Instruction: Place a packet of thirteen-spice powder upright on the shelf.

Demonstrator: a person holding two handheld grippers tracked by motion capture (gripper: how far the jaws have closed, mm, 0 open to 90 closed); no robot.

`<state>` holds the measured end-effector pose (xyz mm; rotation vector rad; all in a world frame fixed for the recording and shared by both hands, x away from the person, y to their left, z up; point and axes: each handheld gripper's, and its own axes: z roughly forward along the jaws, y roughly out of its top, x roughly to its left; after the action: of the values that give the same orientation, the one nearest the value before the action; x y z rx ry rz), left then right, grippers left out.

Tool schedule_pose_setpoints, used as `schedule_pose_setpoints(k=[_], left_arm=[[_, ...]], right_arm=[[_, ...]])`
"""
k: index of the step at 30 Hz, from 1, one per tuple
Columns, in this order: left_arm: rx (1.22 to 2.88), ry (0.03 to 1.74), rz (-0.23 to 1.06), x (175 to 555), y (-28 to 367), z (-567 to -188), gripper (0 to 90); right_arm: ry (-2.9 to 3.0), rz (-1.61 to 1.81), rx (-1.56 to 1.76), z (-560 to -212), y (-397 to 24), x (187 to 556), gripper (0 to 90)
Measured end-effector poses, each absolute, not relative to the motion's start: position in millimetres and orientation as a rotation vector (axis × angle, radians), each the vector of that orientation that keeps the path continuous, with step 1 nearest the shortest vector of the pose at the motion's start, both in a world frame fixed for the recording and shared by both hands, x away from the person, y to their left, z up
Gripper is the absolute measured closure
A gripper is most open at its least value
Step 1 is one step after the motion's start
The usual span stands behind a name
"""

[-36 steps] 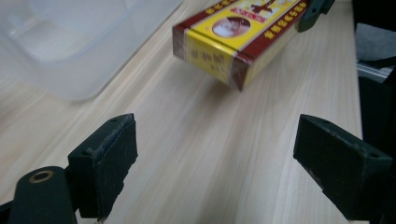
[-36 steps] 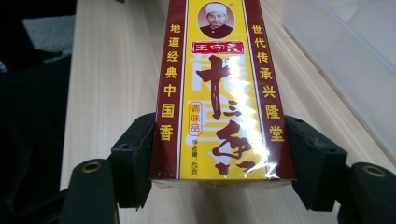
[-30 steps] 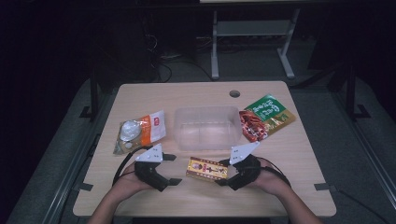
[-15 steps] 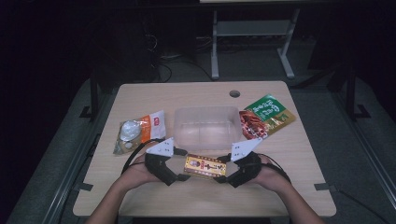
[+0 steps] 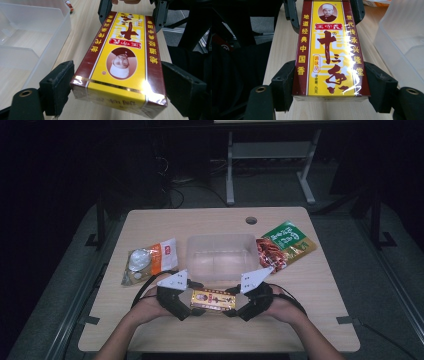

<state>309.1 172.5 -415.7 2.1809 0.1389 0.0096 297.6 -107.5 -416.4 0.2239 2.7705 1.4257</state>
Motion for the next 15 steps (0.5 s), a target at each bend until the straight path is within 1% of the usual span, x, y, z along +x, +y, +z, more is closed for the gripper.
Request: schedule_pose_setpoints(k=[2, 6, 9, 15], left_arm=[[2.185, 0.136, -0.002, 308.5, 172.4, -416.2, 18.5], [2.18, 0.131, -0.007, 308.5, 172.0, -416.3, 19.5], [2.186, 0.124, -0.016, 308.5, 172.4, -416.7, 22.5], [2.181, 0.119, -0.015, 308.8, 172.6, -417.3, 23.6]], right_arm=[[2.764, 1.427, 0.223, -416.4, -106.2, 298.1, 32.0], [2.771, 1.431, 0.215, -416.8, -104.1, 297.8, 32.0], [2.769, 1.428, 0.208, -417.6, -102.1, 298.0, 32.0], [2.759, 1.428, 0.186, -417.7, -102.3, 298.7, 32.0]])
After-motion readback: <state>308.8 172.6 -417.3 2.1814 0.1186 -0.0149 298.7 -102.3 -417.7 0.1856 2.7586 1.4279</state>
